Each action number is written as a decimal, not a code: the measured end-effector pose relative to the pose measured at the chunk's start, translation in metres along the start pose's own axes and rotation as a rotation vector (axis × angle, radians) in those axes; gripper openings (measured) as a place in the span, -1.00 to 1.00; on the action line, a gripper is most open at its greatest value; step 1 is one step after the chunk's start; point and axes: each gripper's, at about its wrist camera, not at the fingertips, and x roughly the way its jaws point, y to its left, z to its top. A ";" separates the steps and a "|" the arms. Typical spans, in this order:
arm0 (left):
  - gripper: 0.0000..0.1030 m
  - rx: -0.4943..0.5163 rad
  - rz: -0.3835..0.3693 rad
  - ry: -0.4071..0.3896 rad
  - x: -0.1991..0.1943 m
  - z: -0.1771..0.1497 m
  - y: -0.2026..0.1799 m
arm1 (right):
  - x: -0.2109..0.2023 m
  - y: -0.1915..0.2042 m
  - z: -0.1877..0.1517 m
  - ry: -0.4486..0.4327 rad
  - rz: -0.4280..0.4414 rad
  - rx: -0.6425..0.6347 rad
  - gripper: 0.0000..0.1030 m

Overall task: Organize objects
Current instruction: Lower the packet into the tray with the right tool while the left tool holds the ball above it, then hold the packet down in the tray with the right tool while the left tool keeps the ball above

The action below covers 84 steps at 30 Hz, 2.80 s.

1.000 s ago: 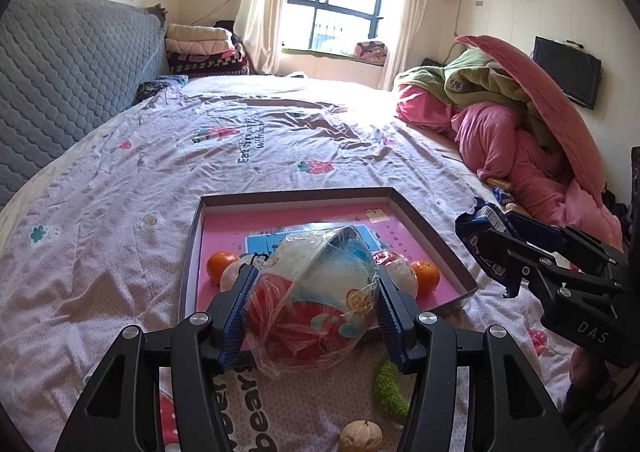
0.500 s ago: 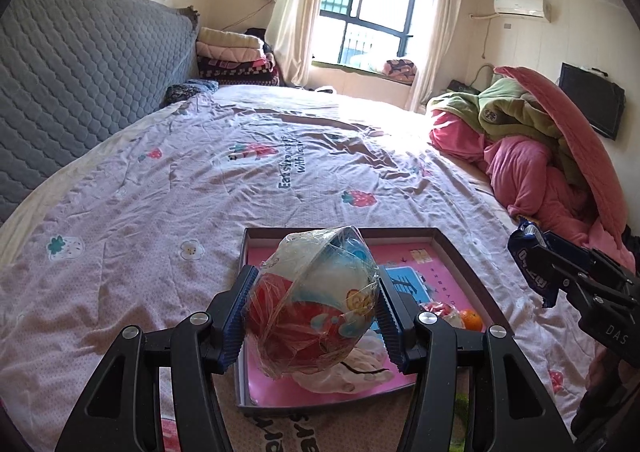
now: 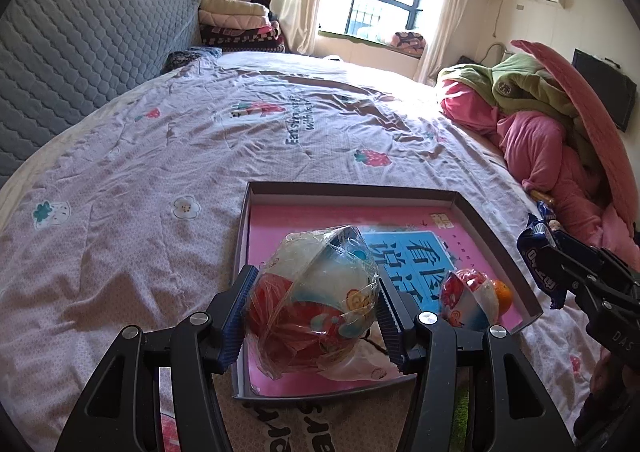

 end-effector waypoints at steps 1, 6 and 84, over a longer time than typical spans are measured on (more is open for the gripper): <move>0.12 0.001 0.000 0.008 0.002 -0.003 -0.001 | 0.001 -0.002 -0.003 0.008 -0.006 0.004 0.00; 0.12 0.024 -0.009 0.046 0.009 -0.017 -0.011 | 0.004 -0.014 -0.016 0.038 -0.022 0.030 0.00; 0.12 0.021 -0.021 0.082 0.047 -0.029 -0.004 | 0.029 -0.025 -0.050 0.087 -0.098 0.028 0.02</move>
